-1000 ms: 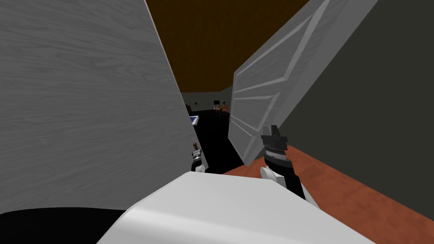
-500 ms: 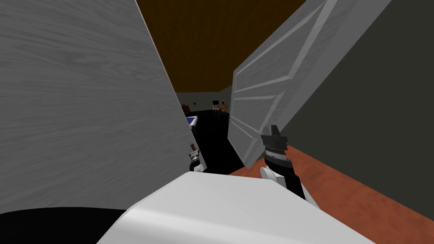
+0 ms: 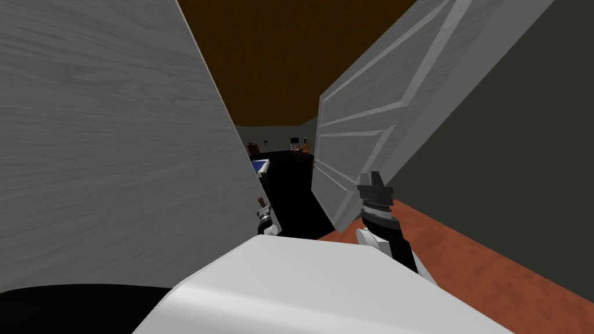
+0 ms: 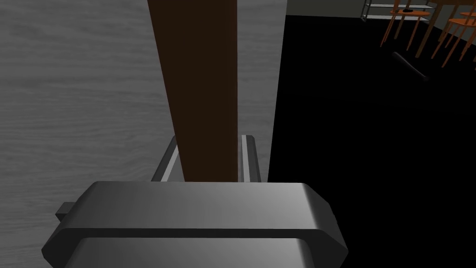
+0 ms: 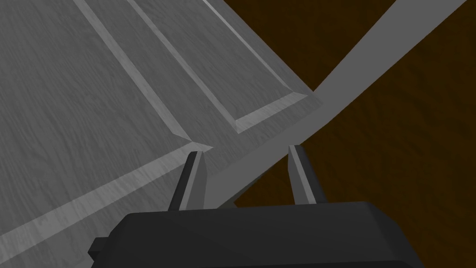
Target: Push the door open
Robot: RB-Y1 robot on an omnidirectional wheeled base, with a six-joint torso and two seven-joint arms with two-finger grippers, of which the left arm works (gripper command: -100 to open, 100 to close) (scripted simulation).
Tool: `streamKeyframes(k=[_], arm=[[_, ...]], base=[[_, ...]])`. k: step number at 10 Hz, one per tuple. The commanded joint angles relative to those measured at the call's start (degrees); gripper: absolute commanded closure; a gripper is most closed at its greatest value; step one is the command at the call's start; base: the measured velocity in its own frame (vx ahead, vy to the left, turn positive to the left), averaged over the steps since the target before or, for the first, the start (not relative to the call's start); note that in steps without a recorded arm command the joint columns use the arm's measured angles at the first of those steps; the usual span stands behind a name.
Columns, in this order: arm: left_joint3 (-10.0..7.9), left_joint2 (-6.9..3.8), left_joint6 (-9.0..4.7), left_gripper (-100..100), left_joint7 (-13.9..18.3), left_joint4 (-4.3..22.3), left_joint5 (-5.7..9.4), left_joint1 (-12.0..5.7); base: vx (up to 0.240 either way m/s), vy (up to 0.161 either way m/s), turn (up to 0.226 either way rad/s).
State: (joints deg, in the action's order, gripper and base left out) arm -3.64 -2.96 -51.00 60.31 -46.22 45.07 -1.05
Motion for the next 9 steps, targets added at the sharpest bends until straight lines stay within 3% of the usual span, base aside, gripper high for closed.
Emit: streamKeyframes(k=[1, 5, 6, 7, 9], arm=[[-1.86, -0.83, -0.35, 100, -0.1, -0.6, 0.17, 0.47], [-5.32, -0.33, -0.34, 100, -0.2, -1.1, 0.10, 0.99], [-5.32, -0.33, -0.34, 100, -0.2, -1.1, 0.10, 0.99], [-6.87, -0.03, -0.33, 100, -0.3, -1.3, 0.06, 1.22], [-8.36, 0.28, -0.32, 100, -0.4, -1.5, 0.03, 1.44]], base=[[0.076, 0.000, -0.029], [0.094, 0.006, -0.018], [0.070, 0.011, -0.016], [0.097, 0.019, -0.030], [0.100, 0.017, -0.029]])
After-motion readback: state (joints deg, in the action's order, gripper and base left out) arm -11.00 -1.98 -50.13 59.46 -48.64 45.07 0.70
